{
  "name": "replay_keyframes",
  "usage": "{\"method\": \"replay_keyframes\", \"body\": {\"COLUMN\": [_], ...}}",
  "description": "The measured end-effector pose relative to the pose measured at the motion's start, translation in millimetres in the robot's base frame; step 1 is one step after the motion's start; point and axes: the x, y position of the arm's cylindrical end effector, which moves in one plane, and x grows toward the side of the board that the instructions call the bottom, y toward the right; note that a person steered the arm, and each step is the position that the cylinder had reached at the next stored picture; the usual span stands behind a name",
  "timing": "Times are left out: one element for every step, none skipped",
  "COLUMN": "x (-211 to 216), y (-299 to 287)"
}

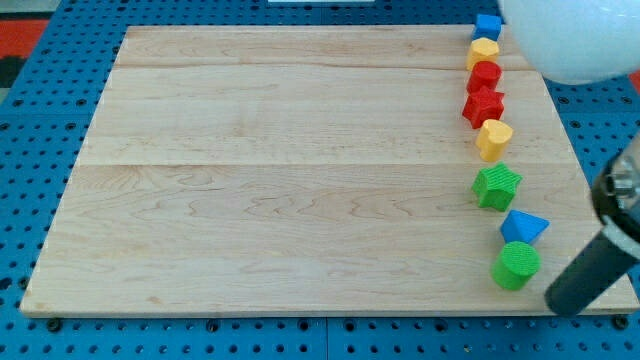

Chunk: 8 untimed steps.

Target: Slide the green circle to the right

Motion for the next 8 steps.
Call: {"method": "replay_keyframes", "body": {"x": [0, 0, 0, -1, 0, 1, -3, -32], "y": [27, 45, 54, 31, -12, -65, -121, -125]}}
